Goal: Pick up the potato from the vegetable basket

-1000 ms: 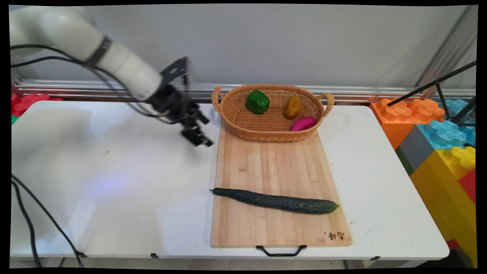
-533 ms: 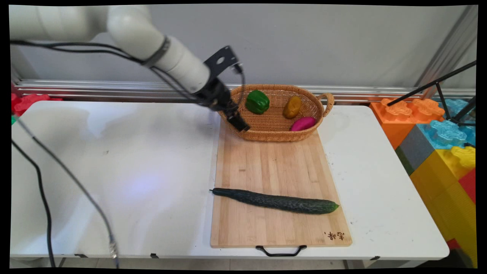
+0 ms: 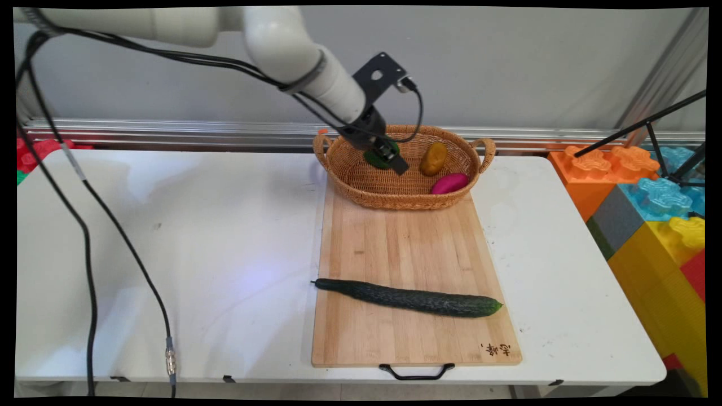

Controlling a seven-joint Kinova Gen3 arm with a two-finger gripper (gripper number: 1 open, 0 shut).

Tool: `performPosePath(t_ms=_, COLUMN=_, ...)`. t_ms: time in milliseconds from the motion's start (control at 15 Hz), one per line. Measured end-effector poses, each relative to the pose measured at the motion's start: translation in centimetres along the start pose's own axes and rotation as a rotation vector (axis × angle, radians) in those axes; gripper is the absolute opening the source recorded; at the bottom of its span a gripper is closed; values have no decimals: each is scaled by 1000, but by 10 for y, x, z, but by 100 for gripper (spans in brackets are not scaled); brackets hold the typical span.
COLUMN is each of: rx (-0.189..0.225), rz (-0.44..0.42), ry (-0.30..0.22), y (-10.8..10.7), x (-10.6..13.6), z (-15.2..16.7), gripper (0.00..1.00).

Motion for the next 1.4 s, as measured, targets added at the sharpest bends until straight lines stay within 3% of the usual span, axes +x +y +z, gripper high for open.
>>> performPosePath(t_ms=600, rx=54, rz=-104, ry=21, y=13, x=46, z=61, gripper=100)
performPosePath(t_ms=1400, rx=75, rz=-168, ry=68, y=11, x=57, z=149, gripper=100)
